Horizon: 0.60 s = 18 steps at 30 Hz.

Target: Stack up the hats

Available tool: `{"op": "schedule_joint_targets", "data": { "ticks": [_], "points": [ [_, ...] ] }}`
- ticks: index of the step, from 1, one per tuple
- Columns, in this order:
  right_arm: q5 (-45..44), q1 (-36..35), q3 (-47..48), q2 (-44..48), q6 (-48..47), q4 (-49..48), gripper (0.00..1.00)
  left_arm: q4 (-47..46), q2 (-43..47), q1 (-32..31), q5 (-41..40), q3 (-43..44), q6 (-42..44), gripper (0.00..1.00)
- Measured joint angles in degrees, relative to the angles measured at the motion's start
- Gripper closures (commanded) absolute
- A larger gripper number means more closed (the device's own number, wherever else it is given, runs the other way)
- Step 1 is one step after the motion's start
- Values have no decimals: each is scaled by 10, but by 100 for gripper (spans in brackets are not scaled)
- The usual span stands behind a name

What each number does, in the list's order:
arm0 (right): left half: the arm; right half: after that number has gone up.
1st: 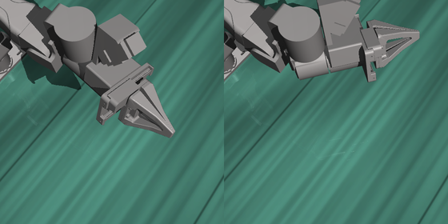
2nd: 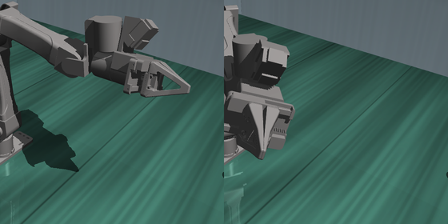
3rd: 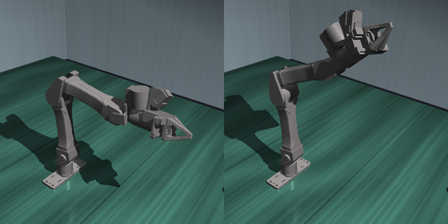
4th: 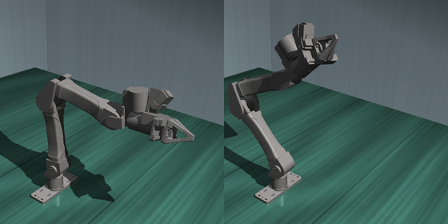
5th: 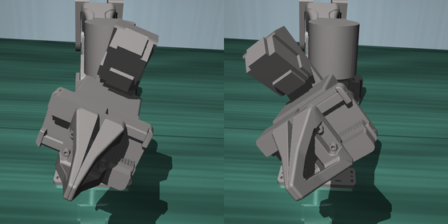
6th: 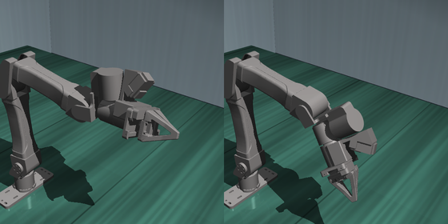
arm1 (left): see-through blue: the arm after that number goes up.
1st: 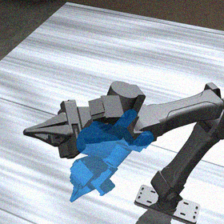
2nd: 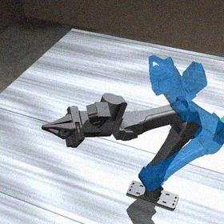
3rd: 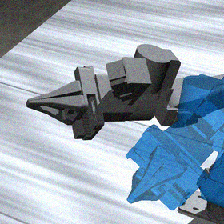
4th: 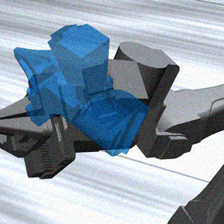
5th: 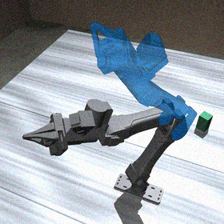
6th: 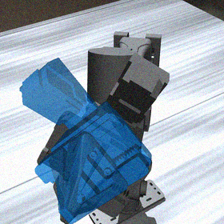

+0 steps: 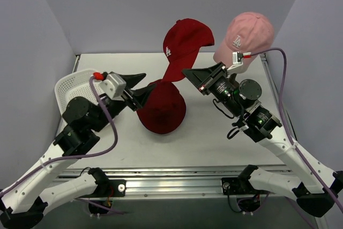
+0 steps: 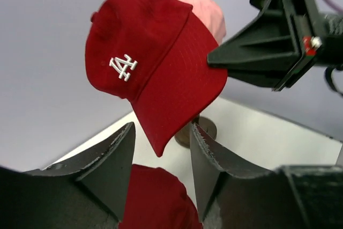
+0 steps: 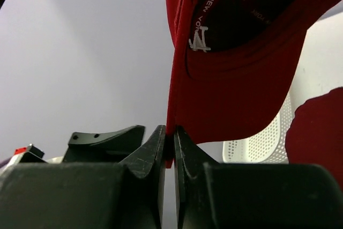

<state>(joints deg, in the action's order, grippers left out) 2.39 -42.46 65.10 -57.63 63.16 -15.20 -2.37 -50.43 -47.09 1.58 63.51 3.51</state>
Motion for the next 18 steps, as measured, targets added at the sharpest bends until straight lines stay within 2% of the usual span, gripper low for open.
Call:
{"op": "schedule_joint_targets", "data": {
  "ticks": [3,7,12,15,18],
  "points": [
    [9,0,4,2,-61,-6,100,-5,40,0,-16,-3,-23,36],
    [18,1,46,-1,-134,4,100,-13,77,0,-42,-8,-56,33],
    [33,15,183,-42,-231,49,100,5,34,0,-50,31,-93,33],
    [52,61,262,-77,-268,71,100,21,-11,0,-52,61,-112,32],
    [92,145,332,-120,-276,92,100,38,-48,0,-57,71,-137,32]
  ]
}}
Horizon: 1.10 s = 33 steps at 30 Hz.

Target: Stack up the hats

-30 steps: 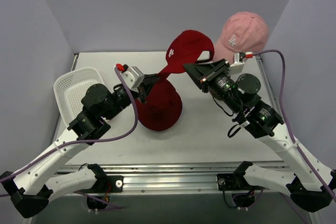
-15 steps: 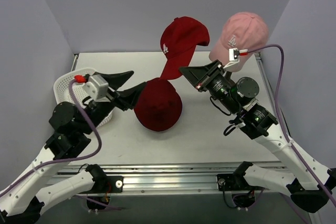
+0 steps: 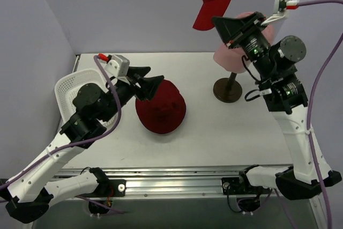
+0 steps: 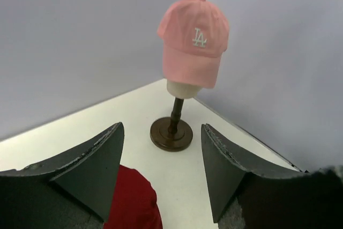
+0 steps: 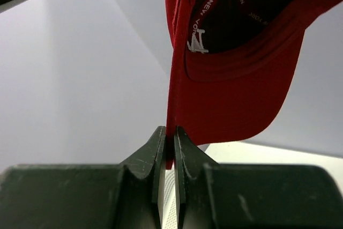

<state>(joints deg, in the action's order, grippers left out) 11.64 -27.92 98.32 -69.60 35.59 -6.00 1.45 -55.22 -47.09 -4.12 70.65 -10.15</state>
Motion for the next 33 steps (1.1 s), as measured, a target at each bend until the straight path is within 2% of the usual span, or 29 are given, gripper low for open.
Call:
{"op": "schedule_joint_targets", "data": {
  "ticks": [4,8,12,20,25,33],
  "points": [
    [118,153,18,-48,72,-38,100,14,-38,0,-2,6,-28,32],
    [214,292,-62,-76,225,-169,100,6,-64,0,1,-6,-50,32],
    [267,371,-143,-94,354,-269,100,-12,-76,0,8,-40,-65,32],
    [298,417,-273,-66,547,-503,100,-43,-102,0,23,-97,-75,32],
    [297,437,-340,-18,593,-567,100,-56,-106,0,30,-115,-75,32],
    [296,445,-394,25,610,-611,100,-77,-104,0,33,-146,-75,32]
  ]
}}
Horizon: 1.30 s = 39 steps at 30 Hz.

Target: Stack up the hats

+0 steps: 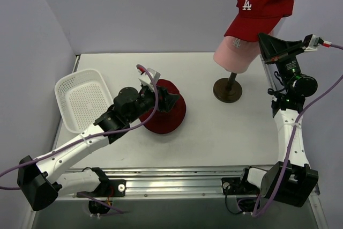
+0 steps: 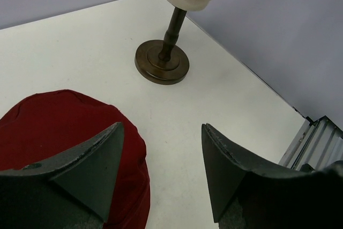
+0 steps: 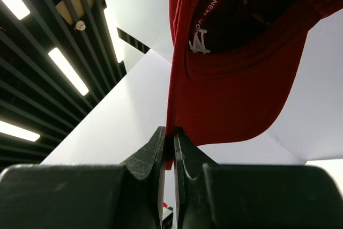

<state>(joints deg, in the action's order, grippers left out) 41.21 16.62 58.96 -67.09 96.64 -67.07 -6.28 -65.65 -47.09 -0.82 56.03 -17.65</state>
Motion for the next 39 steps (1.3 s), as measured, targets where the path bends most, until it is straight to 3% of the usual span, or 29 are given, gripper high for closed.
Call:
{"op": "schedule_joint_targets", "data": {
  "ticks": [12,22,39],
  "points": [
    [2,23,-63,-19,33,-33,100,-16,-2,0,20,11,-16,31],
    [2,28,-120,-7,53,-53,100,-42,-161,0,102,269,-112,28],
    [10,41,-147,-43,116,-75,100,-69,-345,0,163,405,-240,23]
  ]
}}
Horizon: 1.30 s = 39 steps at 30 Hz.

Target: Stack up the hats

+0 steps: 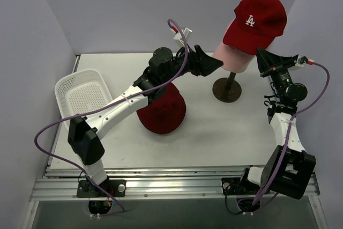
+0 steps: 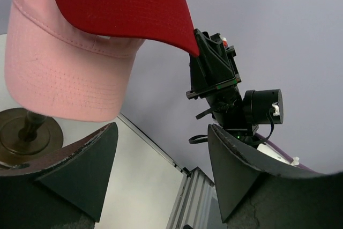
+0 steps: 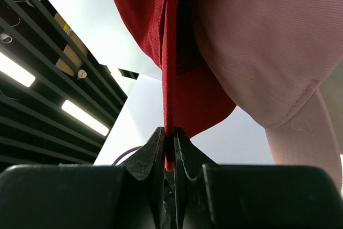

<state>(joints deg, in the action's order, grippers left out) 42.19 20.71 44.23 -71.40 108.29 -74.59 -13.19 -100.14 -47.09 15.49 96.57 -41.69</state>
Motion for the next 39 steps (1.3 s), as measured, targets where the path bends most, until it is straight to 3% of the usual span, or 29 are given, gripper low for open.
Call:
{"op": "schedule_joint_targets", "data": {
  "ticks": [19,29,39],
  "points": [
    [7,-2,37,-10,-6,3,100,-7,-35,0,-5,53,-17,23],
    [-2,-58,40,8,-103,8,100,-12,-87,0,-5,122,-50,21],
    [-17,-60,19,10,-121,16,100,-11,-112,4,-6,148,-64,21]
  ]
}}
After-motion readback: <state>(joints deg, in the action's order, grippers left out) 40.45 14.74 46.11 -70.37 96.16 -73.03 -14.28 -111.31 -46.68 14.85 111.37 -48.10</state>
